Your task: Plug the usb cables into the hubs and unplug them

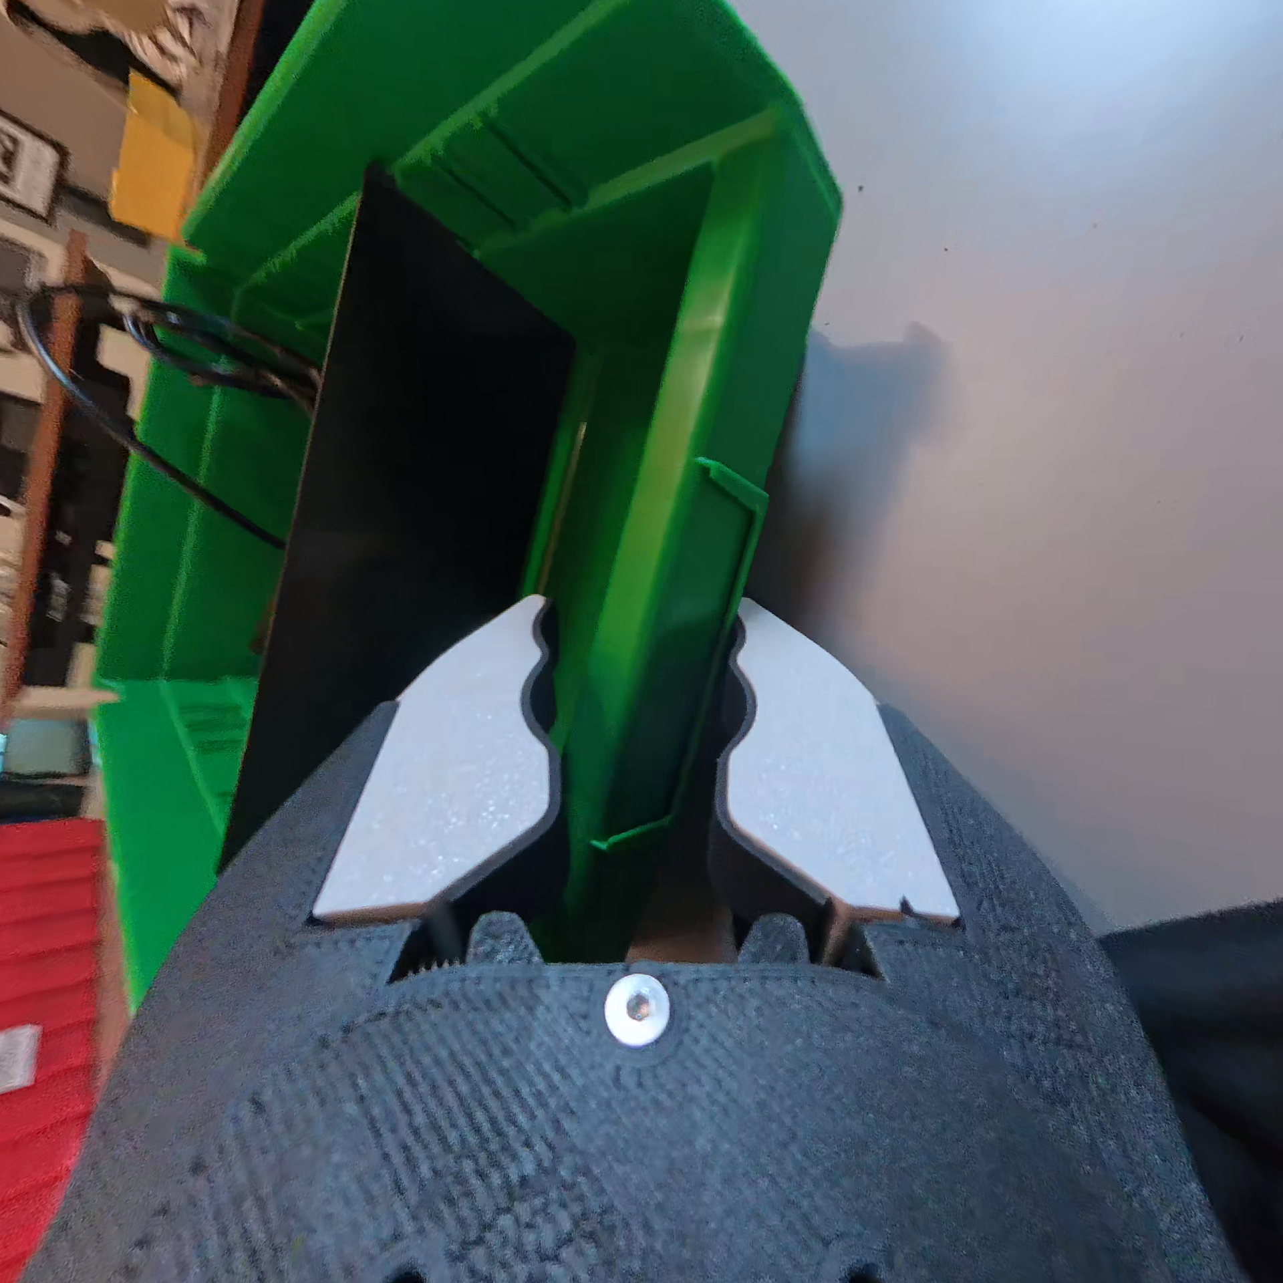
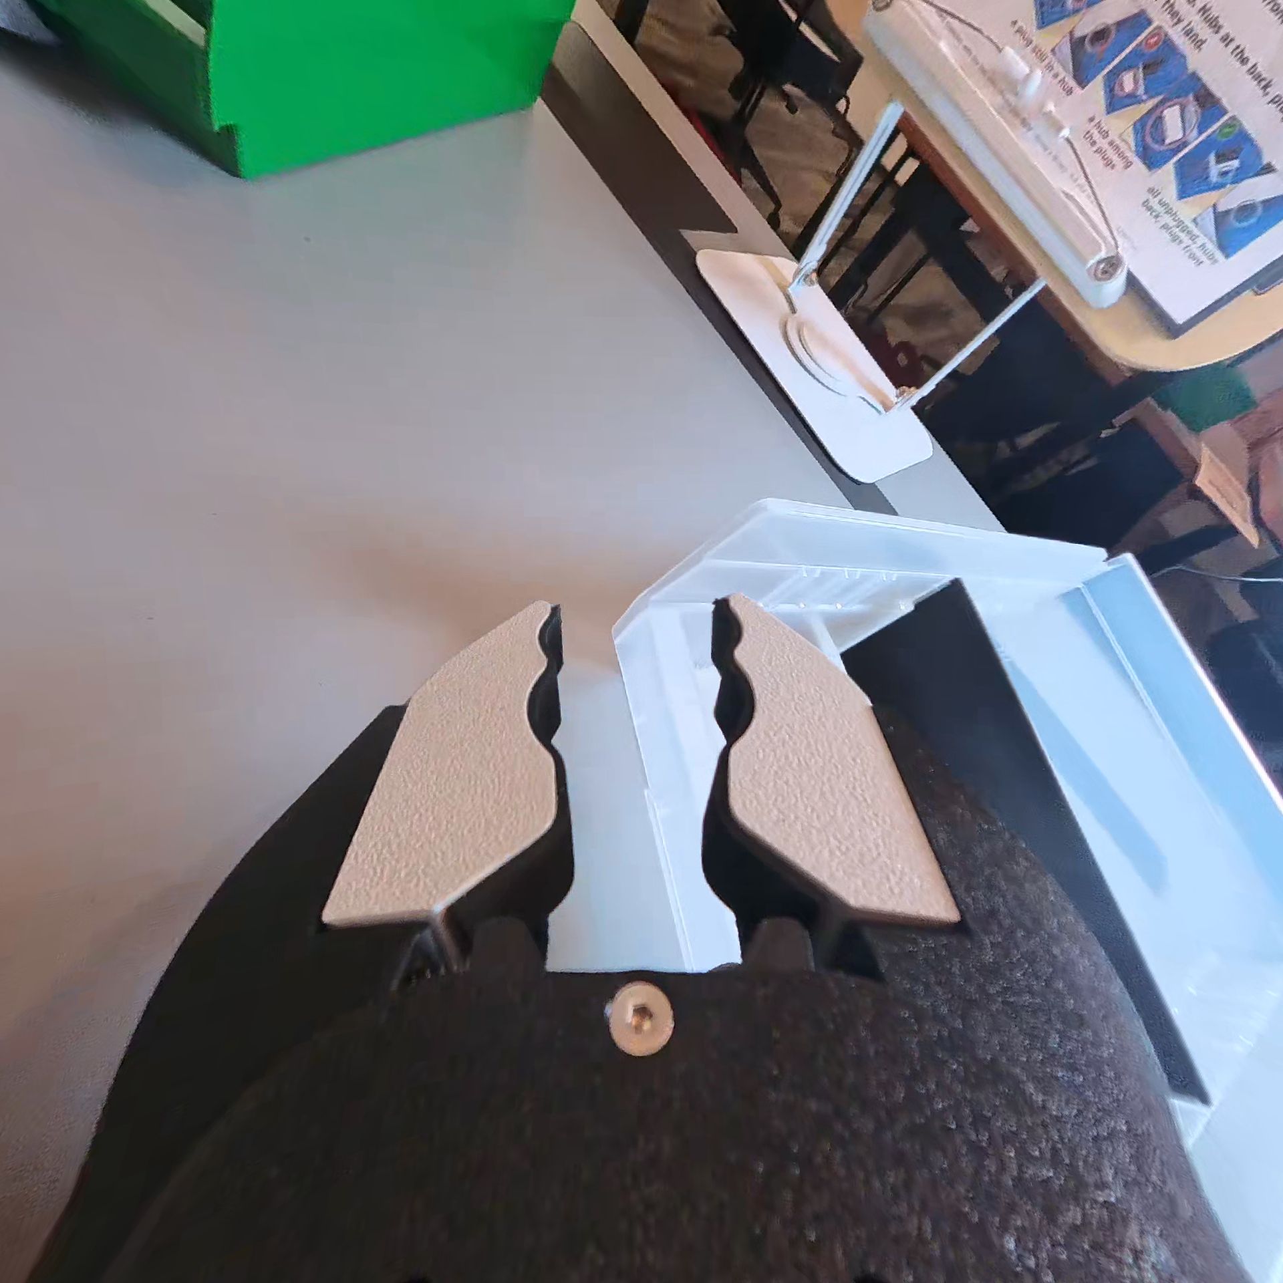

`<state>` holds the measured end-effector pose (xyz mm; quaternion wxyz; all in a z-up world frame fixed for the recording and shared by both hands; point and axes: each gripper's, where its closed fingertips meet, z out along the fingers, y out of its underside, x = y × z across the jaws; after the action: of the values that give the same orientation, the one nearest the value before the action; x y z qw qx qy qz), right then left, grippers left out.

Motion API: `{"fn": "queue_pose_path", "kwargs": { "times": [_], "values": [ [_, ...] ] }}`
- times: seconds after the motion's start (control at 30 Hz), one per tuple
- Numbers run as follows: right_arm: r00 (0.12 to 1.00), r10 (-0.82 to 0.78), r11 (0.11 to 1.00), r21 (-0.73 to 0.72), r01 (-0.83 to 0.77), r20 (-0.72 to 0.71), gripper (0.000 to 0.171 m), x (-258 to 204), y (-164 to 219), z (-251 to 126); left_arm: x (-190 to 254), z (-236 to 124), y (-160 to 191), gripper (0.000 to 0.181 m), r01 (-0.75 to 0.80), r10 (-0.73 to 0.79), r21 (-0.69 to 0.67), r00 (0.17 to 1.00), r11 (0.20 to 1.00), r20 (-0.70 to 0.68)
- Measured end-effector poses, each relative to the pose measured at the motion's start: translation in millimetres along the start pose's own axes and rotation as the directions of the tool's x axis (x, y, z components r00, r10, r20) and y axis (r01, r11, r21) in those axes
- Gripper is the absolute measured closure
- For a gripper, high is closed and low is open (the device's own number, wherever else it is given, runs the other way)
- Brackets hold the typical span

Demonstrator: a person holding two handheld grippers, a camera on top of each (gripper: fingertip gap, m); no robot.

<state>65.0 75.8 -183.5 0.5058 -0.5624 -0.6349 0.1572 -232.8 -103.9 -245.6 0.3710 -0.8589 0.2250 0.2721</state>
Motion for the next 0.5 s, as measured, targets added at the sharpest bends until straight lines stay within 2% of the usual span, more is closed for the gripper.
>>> {"fn": "queue_pose_path", "kwargs": {
  "times": [0.07,0.13,0.2,0.3,0.4,0.5],
  "values": [
    [1.000,0.000,1.000,0.005,0.000,0.001,0.130,-2,1,-1,-3,-15,-12,0.123,0.173,-0.165,0.101,0.983,0.980,-0.084],
    [0.999,0.033,0.999,0.029,-0.033,0.017,0.132,-2,-2,-3,-25,-39,-33,0.135,0.335,-0.310,0.250,0.941,0.908,-0.136],
    [0.995,0.086,0.994,0.068,-0.089,0.048,0.134,-3,-8,-4,-58,-59,-45,0.143,0.408,-0.388,0.331,0.913,0.851,-0.127],
    [0.984,0.145,0.981,0.117,-0.156,0.102,0.136,-6,-18,-6,-106,-58,-43,0.141,0.391,-0.389,0.284,0.919,0.875,-0.067],
    [0.982,0.143,0.978,0.135,-0.159,0.121,0.138,-12,-20,-9,-137,-28,-40,0.138,0.367,-0.360,0.156,0.930,0.917,-0.072],
    [0.988,0.108,0.983,0.136,-0.123,0.114,0.139,-16,-17,-12,-144,8,-45,0.137,0.307,-0.297,0.054,0.944,0.950,-0.142]
  ]
}}
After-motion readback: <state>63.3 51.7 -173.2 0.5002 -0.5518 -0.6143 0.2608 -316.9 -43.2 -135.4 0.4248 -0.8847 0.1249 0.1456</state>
